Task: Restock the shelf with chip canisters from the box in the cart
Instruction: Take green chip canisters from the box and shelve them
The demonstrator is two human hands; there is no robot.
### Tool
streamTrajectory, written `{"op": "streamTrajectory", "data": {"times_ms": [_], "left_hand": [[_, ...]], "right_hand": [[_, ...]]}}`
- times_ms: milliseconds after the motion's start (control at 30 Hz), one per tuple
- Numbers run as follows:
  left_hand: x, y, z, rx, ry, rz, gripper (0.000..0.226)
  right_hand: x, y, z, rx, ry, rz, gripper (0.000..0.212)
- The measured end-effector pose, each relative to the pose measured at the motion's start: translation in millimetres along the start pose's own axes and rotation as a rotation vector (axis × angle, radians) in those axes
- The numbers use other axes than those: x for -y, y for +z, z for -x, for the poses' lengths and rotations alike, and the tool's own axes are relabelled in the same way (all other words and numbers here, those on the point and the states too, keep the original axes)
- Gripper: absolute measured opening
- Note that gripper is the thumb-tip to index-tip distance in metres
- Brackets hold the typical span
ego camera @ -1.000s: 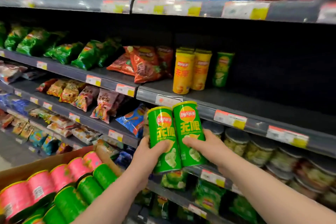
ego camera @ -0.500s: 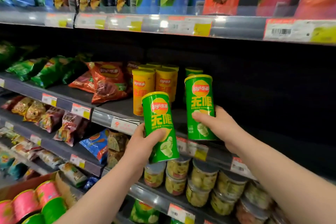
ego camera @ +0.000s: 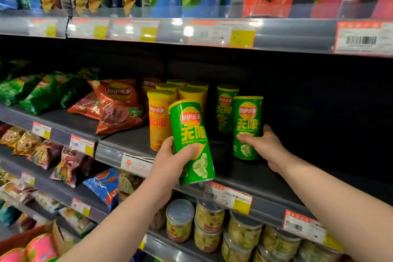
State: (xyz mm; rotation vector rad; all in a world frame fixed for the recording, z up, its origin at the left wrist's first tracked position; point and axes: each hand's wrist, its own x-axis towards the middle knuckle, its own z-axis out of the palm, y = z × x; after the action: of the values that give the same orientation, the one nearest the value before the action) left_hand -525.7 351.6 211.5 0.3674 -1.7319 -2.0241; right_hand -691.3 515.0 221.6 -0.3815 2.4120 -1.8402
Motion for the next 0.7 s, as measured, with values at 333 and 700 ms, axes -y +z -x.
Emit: {"op": "streamTrajectory", "data": {"times_ms": [333,700], "left_hand": [[-11.3,-8.1,-34.5,0.103,0.043,-0.025,0.043],[-8.2,-9.2,-46.2,0.164,0.036,-0.052,0.044]], "right_hand": [[-2.2,8.7,-45.3,-0.201,0.091,0.13,0.072],[-5.2,12.2,-74.0,-0.253,0.106,0.22,0.063]]}}
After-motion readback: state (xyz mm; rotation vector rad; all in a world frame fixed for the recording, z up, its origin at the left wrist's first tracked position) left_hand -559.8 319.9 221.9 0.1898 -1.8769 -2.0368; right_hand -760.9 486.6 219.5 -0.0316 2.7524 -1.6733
